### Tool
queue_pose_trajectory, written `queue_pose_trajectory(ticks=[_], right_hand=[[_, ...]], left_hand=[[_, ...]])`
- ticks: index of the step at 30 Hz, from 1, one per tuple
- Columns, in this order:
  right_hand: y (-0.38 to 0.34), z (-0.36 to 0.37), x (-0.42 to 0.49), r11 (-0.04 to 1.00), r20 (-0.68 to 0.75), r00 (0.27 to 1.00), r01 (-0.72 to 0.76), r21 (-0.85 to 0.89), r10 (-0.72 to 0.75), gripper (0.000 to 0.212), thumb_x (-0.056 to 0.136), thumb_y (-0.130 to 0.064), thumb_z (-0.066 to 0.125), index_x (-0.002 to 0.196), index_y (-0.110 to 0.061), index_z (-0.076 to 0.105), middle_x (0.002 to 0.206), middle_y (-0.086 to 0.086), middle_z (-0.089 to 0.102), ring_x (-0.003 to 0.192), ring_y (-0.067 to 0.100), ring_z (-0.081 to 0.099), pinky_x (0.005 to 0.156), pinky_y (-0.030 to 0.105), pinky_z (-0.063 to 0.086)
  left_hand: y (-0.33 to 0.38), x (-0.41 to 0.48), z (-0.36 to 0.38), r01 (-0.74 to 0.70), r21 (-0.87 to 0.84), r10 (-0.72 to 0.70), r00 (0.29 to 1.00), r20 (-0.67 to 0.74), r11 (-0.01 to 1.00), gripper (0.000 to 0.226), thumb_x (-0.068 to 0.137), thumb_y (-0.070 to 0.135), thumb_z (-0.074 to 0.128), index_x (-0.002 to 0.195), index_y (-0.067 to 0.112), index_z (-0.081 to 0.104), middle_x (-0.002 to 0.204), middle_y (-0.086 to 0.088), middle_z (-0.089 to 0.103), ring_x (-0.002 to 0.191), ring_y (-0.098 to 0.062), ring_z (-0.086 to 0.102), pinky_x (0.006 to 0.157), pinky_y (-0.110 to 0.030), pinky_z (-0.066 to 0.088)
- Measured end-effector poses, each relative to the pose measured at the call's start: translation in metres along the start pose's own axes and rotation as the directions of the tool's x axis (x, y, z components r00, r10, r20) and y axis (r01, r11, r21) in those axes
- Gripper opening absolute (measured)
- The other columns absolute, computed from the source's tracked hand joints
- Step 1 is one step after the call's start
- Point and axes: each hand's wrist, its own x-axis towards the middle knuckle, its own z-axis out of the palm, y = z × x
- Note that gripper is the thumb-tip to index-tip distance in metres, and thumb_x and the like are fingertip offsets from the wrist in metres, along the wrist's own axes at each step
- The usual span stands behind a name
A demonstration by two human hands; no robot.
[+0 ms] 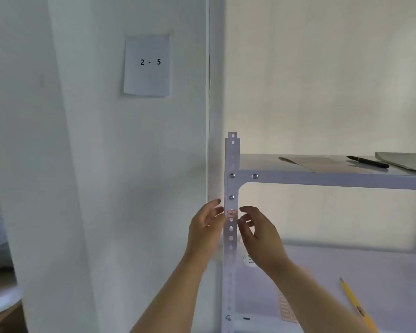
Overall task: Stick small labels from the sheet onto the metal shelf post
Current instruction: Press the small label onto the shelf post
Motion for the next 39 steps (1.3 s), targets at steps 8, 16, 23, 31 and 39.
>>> queue_pose_trajectory(ticks=[8, 16, 23, 31, 39], right_hand=[[-0.016, 0.016, 0.013, 0.93, -0.091, 0.971, -0.183, 0.319, 0.222, 0.027, 0.095, -0.014, 0.057, 0.073, -0.024, 0.069, 0.071, -0.005, 0.073, 0.069, 0.014, 0.065, 0.064, 0.023, 0.048], [-0.032, 0.019, 0.016, 0.704, -0.018, 0.921, -0.284, 0.651, 0.389, 0.027, 0.093, -0.007, 0.054, 0.076, -0.005, 0.074, 0.072, 0.008, 0.074, 0.067, 0.019, 0.066, 0.069, 0.029, 0.051], [-0.023, 0.013, 0.023, 0.602, 0.156, 0.908, -0.379, 0.703, 0.389, 0.023, 0.092, -0.007, 0.053, 0.091, 0.003, 0.074, 0.087, 0.02, 0.074, 0.073, 0.026, 0.068, 0.08, 0.042, 0.05], [-0.017, 0.008, 0.027, 0.581, 0.247, 0.898, -0.426, 0.694, 0.363, 0.027, 0.094, -0.01, 0.049, 0.096, -0.001, 0.075, 0.101, 0.026, 0.075, 0.079, 0.027, 0.07, 0.084, 0.042, 0.054], [-0.013, 0.017, 0.028, 0.416, 0.321, 0.865, -0.473, 0.776, 0.386, 0.027, 0.093, -0.011, 0.049, 0.09, -0.005, 0.075, 0.082, 0.014, 0.072, 0.072, 0.024, 0.068, 0.068, 0.035, 0.052]], left_hand=[[-0.004, 0.024, -0.003, 0.002, -0.131, 0.015, 0.992, 0.129, 0.991, 0.027, 0.093, 0.02, 0.063, 0.114, 0.034, 0.07, 0.102, 0.011, 0.079, 0.095, -0.007, 0.074, 0.084, -0.026, 0.057], [-0.015, 0.042, -0.011, -0.016, -0.194, 0.067, 0.962, 0.264, 0.981, 0.026, 0.095, 0.013, 0.063, 0.115, 0.027, 0.069, 0.094, 0.0, 0.081, 0.088, -0.013, 0.076, 0.076, -0.02, 0.057], [-0.022, 0.045, -0.007, -0.048, -0.193, 0.098, 0.961, 0.259, 0.98, 0.026, 0.094, 0.015, 0.063, 0.112, 0.032, 0.071, 0.093, -0.003, 0.08, 0.092, -0.021, 0.076, 0.086, -0.035, 0.06], [-0.027, 0.043, -0.001, -0.029, -0.2, 0.072, 0.975, 0.211, 0.979, 0.023, 0.094, 0.012, 0.064, 0.112, 0.022, 0.071, 0.094, -0.01, 0.08, 0.089, -0.026, 0.077, 0.082, -0.036, 0.061], [-0.027, 0.043, -0.002, -0.055, -0.158, 0.086, 0.977, 0.196, 0.986, 0.022, 0.095, 0.007, 0.062, 0.108, 0.023, 0.072, 0.086, -0.001, 0.081, 0.077, -0.012, 0.076, 0.064, -0.016, 0.055]])
